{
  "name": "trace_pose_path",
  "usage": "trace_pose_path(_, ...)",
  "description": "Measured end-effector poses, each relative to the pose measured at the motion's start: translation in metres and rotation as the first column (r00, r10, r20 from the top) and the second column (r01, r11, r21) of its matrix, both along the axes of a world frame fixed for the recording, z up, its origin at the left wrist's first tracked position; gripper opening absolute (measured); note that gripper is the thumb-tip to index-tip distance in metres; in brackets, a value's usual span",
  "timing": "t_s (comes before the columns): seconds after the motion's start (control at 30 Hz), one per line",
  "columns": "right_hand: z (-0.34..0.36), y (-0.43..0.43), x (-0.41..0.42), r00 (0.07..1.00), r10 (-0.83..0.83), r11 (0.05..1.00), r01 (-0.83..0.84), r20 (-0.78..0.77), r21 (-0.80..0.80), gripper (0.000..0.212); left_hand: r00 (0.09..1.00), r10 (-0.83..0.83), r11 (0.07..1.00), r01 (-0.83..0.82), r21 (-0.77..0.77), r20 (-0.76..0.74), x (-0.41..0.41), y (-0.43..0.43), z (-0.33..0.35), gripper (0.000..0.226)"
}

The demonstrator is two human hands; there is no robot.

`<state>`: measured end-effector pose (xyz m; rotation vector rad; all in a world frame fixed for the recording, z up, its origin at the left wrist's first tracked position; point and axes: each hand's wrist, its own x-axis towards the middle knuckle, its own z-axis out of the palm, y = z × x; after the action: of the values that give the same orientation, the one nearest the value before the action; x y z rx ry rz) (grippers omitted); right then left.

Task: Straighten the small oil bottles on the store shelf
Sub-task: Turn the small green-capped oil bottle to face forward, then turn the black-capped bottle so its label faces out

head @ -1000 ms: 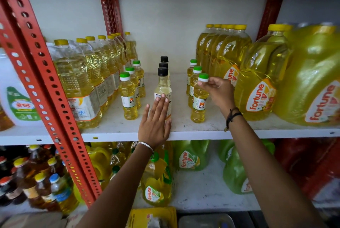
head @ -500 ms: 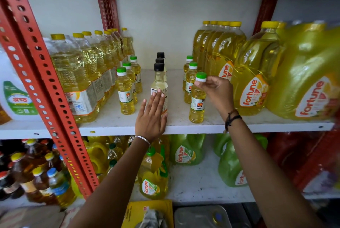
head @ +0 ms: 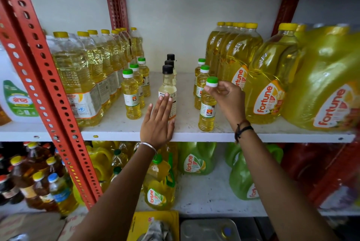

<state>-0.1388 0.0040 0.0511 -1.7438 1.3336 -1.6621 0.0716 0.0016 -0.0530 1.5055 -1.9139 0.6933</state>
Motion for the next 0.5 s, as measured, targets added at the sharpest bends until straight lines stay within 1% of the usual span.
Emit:
trace_pose_path(0.1, -0.005, 0.004, 0.003, 1.0, 0.008, 1.0, -0.009, -0.026, -0.018, 0.037, 1.0, 0.003, 1.0, -0.003, -0.003, -0.01, 0.001, 0.001, 0.001, 0.062)
trace_pose_path(0.17, -0.008, 0.01, 0.005, 1.0, 0.01, 1.0, -0.01, 0.004, -0.003, 0.043, 1.0, -0.018, 1.0, 0.018, 0.013, -0.025, 0.002, 0.003, 0.003, 0.061)
trace_pose_path(0.23, -0.011, 0.014, 0.005, 0.997, -0.056, 0.998, 0.056, 0.044, -0.011, 0.053, 0.996, -0.047, 0.998, 0.049, 0.029, -0.072, 0.004, 0.006, 0.004, 0.06)
trace_pose_path(0.3, -0.011, 0.022, 0.008, 0.981, -0.177, 0.978, 0.184, 0.076, -0.094, 0.06, 0.991, -0.051, 0.998, 0.055, 0.032, -0.126, 0.012, 0.011, 0.003, 0.06)
trace_pose_path(0.33, -0.009, 0.028, 0.012, 0.969, -0.228, 0.956, 0.241, 0.093, -0.165, 0.059, 0.989, -0.041, 0.999, 0.046, 0.026, -0.144, 0.02, 0.015, 0.002, 0.06)
trace_pose_path(0.4, -0.001, 0.036, 0.026, 0.954, -0.272, 0.907, 0.298, 0.129, -0.297, 0.05, 0.987, -0.014, 1.0, 0.017, 0.012, -0.159, 0.041, 0.02, 0.0, 0.06)
trace_pose_path(0.47, 0.008, 0.042, 0.046, 0.96, -0.242, 0.879, 0.278, 0.139, -0.388, 0.038, 0.988, -0.002, 1.0, 0.001, -0.005, -0.155, 0.063, 0.023, 0.0, 0.061)
trace_pose_path(0.5, 0.011, 0.043, 0.057, 0.972, -0.198, 0.877, 0.234, 0.127, -0.419, 0.034, 0.988, 0.003, 1.0, -0.005, -0.015, -0.153, 0.072, 0.024, 0.001, 0.061)
